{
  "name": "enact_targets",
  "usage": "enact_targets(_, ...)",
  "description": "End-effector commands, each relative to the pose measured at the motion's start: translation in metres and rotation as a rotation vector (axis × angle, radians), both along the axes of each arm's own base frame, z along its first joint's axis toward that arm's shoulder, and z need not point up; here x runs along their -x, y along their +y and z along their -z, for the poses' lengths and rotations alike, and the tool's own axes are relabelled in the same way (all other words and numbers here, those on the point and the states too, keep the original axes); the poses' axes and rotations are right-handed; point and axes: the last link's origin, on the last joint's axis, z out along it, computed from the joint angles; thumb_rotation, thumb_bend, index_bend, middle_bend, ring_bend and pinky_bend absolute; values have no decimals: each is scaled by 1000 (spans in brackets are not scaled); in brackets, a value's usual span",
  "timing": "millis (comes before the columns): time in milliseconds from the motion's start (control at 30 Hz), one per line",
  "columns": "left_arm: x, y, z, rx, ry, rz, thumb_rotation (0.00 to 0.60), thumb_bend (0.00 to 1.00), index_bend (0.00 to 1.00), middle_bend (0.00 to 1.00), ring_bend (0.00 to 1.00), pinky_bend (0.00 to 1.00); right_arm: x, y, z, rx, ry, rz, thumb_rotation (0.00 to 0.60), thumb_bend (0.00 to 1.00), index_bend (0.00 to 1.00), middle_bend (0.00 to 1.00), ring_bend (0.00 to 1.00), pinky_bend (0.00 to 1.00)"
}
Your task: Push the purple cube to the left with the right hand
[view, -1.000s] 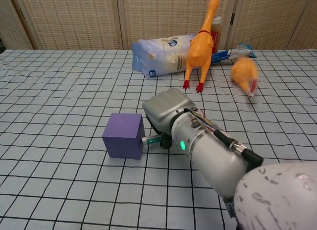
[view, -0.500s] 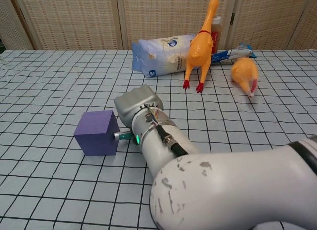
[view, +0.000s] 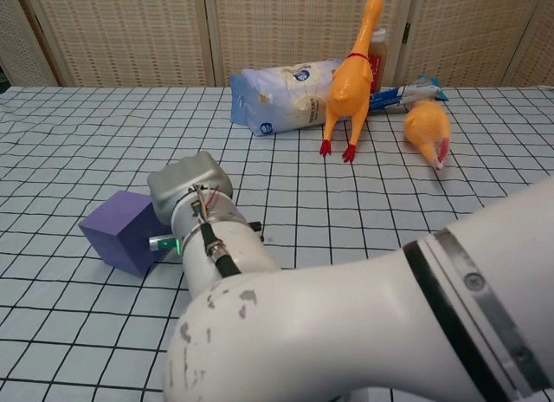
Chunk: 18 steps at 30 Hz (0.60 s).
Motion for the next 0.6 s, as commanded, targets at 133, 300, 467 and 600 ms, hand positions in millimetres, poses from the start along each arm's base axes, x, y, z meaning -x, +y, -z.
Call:
enact_targets(133,1,0,-2,-3,-4,0,600,408,0,0,0,141,-1,-2,3,28,9,8,600,406,964,748,568,550)
enact_targets(300,1,-1,-1,-2,-1,3,600,408,0,0,0,141,5,-5,2,51,39,25,600,406,964,748,568,550)
enact_targets(467,1,-1,0,-2,7,3,600,408,0,0,0,141,14,-8,-2,88,48,42,600,406,964,748,568,550)
enact_targets(600,0,-2,0,-5,10,3,600,408,0,0,0,141,33,-10,-19,134,65,32,600,406,964,748,568,550)
